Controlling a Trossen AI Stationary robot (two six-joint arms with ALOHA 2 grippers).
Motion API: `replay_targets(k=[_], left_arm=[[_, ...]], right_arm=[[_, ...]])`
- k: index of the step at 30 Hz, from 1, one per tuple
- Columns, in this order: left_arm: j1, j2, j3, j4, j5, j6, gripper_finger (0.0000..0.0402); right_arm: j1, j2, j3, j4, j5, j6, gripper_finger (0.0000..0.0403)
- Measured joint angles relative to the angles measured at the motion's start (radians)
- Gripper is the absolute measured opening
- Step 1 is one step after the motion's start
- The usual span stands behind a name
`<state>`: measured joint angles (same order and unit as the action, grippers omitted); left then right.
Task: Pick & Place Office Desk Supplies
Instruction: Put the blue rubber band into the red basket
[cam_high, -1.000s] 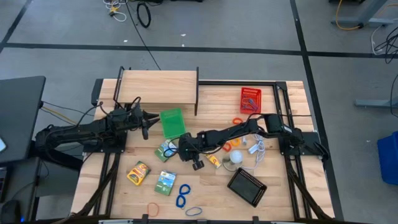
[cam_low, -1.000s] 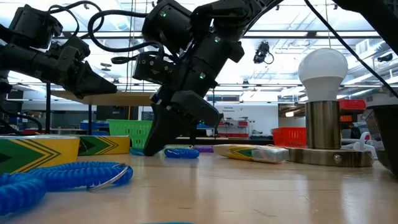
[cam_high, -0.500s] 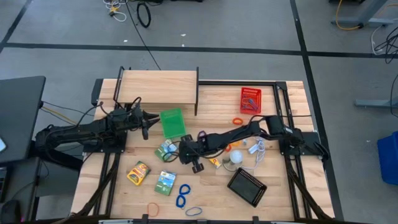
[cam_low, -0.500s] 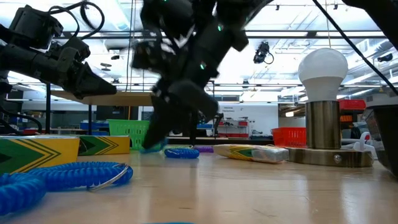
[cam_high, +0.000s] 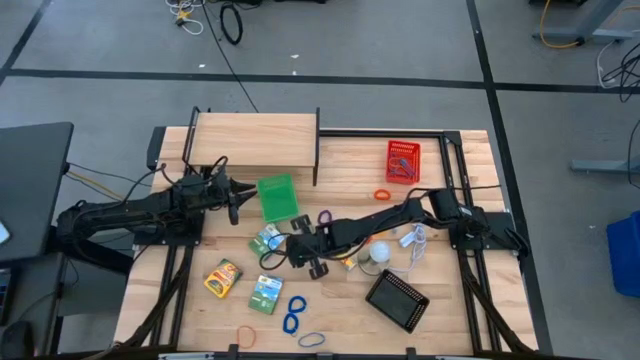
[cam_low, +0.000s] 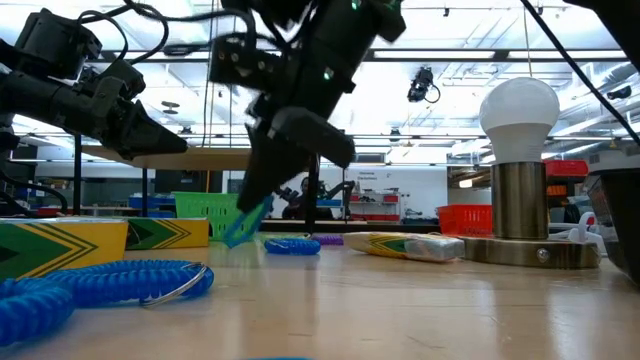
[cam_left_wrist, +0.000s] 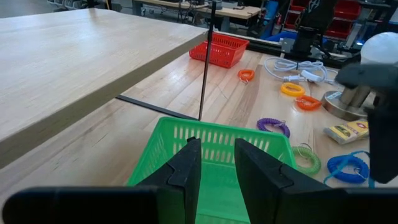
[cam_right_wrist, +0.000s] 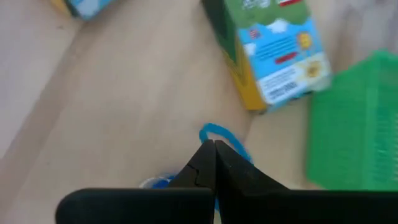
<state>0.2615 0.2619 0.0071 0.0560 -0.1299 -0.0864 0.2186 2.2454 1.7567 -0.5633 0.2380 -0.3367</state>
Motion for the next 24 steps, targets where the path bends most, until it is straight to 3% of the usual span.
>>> replay_targets(k=[16, 24], left_arm=[[0.0, 0.0, 0.0, -0.001, 0.0, -0.001, 0.0104], [0.0, 0.004, 0.0, -0.012, 0.002, -0.003, 0.0104]], right_arm=[[0.041, -0.003, 0.214, -0.355, 0.338, 0.017, 0.0], [0.007, -0.003, 0.23, -0.591, 0.455, 0.166, 0.0]])
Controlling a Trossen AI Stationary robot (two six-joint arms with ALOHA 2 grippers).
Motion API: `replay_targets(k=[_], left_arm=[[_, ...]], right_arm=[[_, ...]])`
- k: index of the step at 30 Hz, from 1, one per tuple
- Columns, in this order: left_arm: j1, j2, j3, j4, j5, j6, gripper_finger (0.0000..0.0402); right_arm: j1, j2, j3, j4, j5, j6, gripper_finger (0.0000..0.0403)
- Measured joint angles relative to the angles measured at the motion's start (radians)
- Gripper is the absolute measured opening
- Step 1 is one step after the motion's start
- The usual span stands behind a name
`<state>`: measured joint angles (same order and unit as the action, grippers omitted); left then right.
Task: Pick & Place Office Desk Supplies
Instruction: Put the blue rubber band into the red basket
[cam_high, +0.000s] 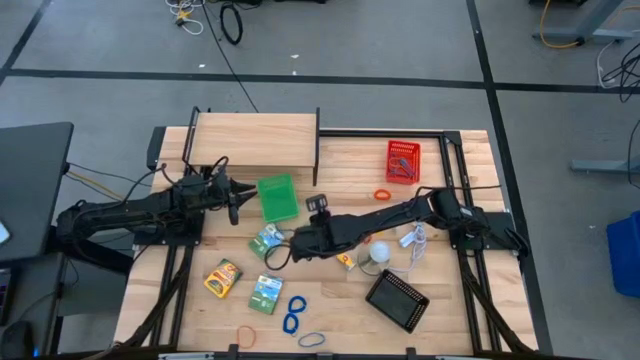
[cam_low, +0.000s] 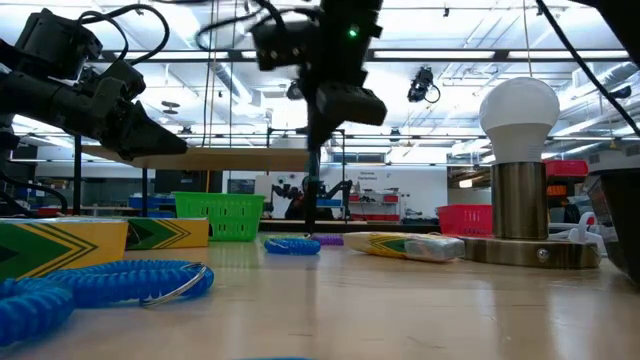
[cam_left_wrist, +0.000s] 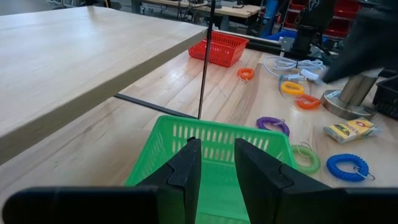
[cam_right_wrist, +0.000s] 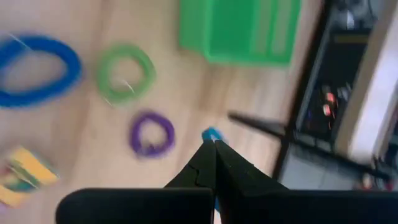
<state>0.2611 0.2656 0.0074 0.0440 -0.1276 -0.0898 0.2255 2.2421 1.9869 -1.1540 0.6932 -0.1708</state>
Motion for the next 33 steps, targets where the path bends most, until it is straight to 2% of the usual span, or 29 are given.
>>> replay_targets(k=[11, 15, 19, 23, 27, 33], left_arm=[[0.0, 0.023, 0.0, -0.004, 0.0, 0.0, 0.0104], [0.0, 0.031, 0.0, -0.006, 0.0, 0.001, 0.0104], [0.0, 0.039, 0.0, -0.006, -0.001, 0.002, 0.0104], [0.0, 0.045, 0.0, -0.006, -0.002, 0.002, 0.0104], [0.0, 0.045, 0.0, -0.004, -0.003, 0.002, 0.0104], [0.0, 0.045, 0.0, -0.001, -0.003, 0.001, 0.0104]], right_arm=[[-0.089, 0.0, 0.0, -0.33, 0.111, 0.27, 0.0], [-0.127, 0.0, 0.0, -0.39, 0.13, 0.326, 0.0], [-0.152, -0.007, -0.001, -0.362, 0.121, 0.321, 0.0], [-0.156, -0.045, -0.002, -0.226, 0.03, 0.222, 0.0], [-0.137, -0.096, -0.002, -0.073, -0.12, 0.129, 0.0], [-0.101, -0.155, -0.002, 0.078, -0.291, 0.055, 0.0]])
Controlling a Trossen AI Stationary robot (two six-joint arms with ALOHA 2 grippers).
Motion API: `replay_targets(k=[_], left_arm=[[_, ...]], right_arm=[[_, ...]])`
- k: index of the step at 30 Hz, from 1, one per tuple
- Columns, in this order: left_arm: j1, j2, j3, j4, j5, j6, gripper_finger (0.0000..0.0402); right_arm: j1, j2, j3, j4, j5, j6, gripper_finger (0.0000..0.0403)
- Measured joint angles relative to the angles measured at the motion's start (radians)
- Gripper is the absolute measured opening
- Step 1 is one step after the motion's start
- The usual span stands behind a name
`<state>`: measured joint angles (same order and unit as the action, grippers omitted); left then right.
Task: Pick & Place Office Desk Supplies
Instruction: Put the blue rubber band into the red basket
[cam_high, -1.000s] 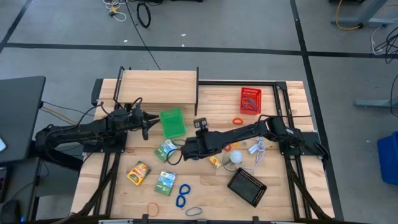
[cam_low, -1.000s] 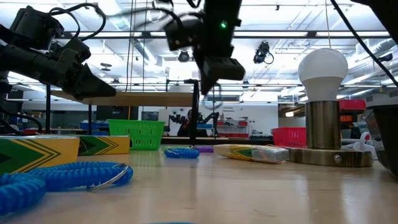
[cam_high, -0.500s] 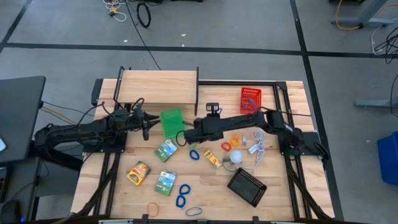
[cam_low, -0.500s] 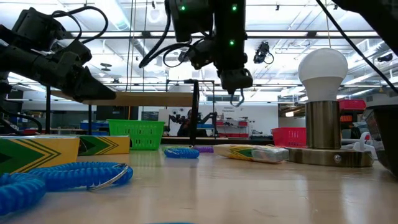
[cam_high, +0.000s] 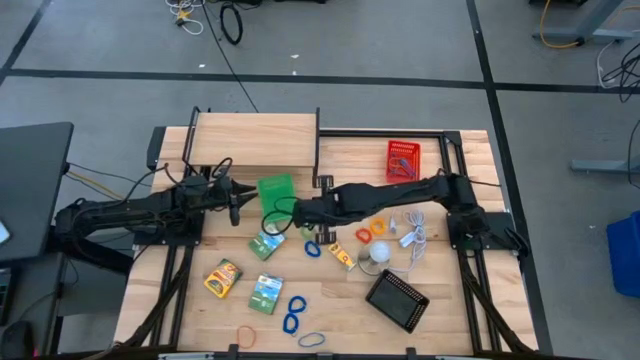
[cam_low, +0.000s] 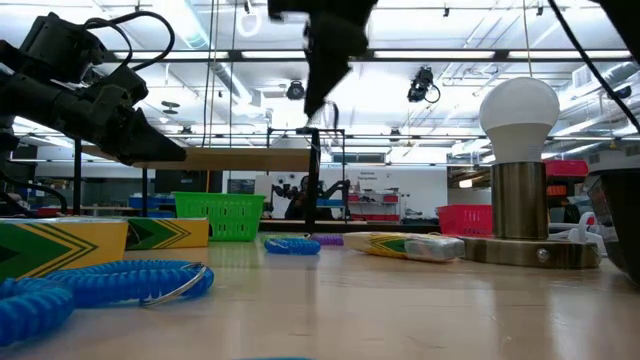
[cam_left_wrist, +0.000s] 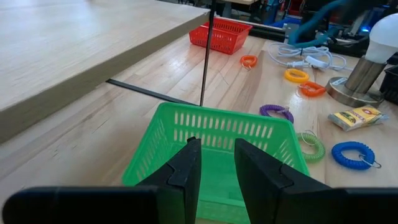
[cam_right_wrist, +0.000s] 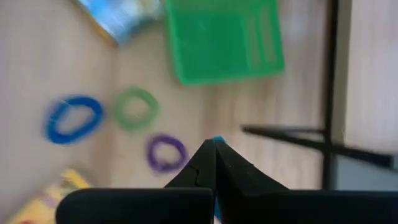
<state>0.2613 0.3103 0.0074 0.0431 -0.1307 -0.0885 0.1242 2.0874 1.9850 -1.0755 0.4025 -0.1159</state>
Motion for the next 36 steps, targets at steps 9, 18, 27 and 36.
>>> replay_targets(k=[9, 18, 27, 36], left_arm=[[0.0, 0.0, 0.0, 0.002, 0.0, -0.001, 0.0104], [0.0, 0.0, 0.0, 0.002, 0.0, -0.014, 0.0104], [0.0, 0.023, 0.0, 0.003, 0.0, -0.02, 0.0104], [0.0, 0.039, 0.0, 0.005, 0.0, -0.02, 0.0104]], right_arm=[[0.029, -0.102, -0.055, 0.349, -0.315, -0.123, 0.0], [0.036, -0.297, -0.211, 0.653, -0.464, -0.235, 0.0], [0.036, -0.583, -0.584, 0.864, -0.325, -0.219, 0.0], [-0.015, -0.849, -1.022, 1.086, -0.199, -0.122, 0.0]])
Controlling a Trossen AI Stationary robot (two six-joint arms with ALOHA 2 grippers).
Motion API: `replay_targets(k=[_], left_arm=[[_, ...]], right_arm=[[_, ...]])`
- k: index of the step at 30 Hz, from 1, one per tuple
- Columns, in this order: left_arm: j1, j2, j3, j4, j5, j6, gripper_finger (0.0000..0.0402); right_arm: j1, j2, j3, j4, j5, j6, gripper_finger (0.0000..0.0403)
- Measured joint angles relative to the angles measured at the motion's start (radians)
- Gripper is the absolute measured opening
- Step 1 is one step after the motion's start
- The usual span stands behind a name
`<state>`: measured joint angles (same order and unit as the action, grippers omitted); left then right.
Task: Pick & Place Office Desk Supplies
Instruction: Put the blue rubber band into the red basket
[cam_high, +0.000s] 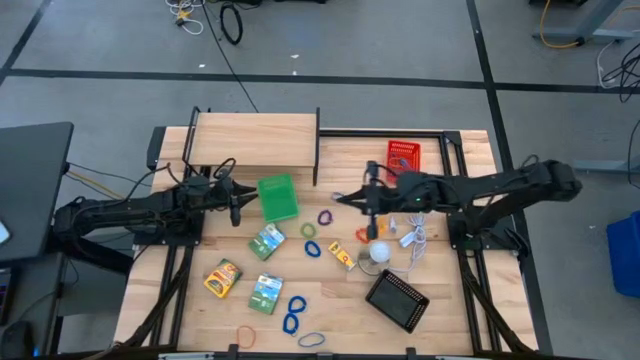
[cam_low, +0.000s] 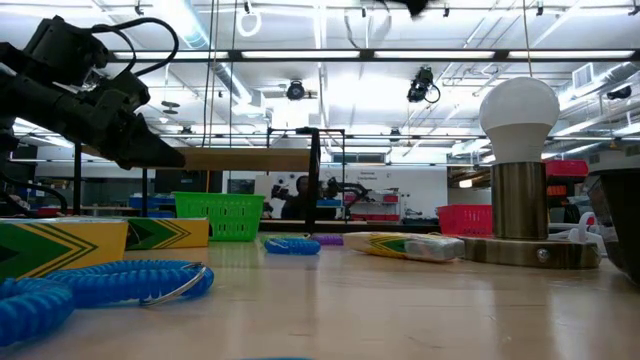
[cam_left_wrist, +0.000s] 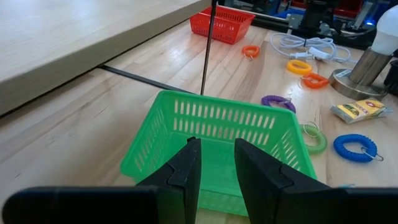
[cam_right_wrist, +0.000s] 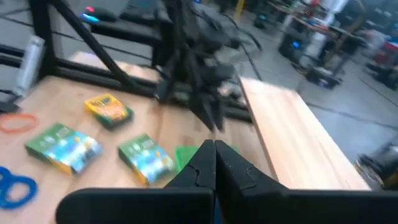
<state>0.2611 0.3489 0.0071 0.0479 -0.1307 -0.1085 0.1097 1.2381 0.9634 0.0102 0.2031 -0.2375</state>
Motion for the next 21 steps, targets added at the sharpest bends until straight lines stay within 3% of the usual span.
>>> replay_targets(k=[9, 21], left_arm=[[0.0, 0.0, -0.001, 0.004, 0.0, 0.0, 0.0104], [0.0, 0.0, 0.0, 0.005, 0.0, 0.0, 0.0104]], right_arm=[[-0.103, -0.171, -0.326, 0.15, 0.094, 0.101, 0.0], [-0.316, -0.216, -0.494, 0.15, 0.258, 0.159, 0.0]])
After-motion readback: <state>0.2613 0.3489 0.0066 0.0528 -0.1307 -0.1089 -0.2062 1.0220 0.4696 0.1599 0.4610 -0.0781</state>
